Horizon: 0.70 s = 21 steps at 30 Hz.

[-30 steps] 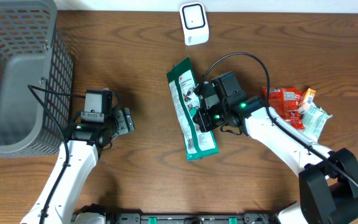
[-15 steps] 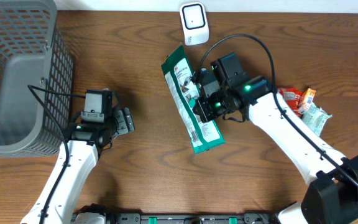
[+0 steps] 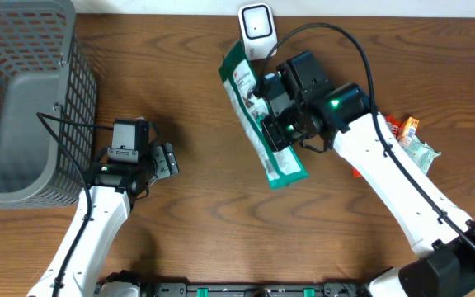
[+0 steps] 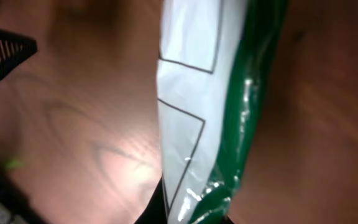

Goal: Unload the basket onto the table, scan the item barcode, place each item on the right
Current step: 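Raise the gloves pack up toward the white scanner with the right gripper, then hold the gloves pack in front of the white scanner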

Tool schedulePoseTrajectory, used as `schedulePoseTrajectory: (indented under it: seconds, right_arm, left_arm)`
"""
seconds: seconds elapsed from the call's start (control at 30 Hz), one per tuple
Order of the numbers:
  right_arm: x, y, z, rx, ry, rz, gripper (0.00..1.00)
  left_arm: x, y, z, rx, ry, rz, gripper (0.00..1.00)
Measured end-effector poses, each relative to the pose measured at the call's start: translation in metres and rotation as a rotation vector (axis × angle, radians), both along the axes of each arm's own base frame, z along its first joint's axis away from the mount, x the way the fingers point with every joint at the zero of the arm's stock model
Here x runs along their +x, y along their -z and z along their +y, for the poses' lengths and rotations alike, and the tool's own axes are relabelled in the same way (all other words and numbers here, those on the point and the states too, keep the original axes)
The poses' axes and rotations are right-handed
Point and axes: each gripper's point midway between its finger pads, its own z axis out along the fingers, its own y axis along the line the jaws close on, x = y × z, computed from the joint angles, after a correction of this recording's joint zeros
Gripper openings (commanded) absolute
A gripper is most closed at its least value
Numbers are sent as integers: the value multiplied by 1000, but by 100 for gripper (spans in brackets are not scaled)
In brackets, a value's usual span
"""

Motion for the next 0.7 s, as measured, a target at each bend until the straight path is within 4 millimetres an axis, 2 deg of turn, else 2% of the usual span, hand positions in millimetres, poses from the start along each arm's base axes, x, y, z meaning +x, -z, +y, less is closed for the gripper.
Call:
schedulePoseTrajectory:
  seconds: [0.17,0.37,0.6,0.7]
  right_arm:
    - [18,-36,4,-12,-15,-131,1]
    - [35,-97,0,-7,14,-283,1]
    - [38,-178,-14,-13,26,-453,1]
    - [40,-199,-15,-21,1,-510,1]
  left_arm:
    - [0,0,0,0,0,-1,86]
    - [0,0,0,0,0,-1,86]
    - [0,0,0,1,-1,-1,86]
    - [0,0,0,2,-1,-1,86]
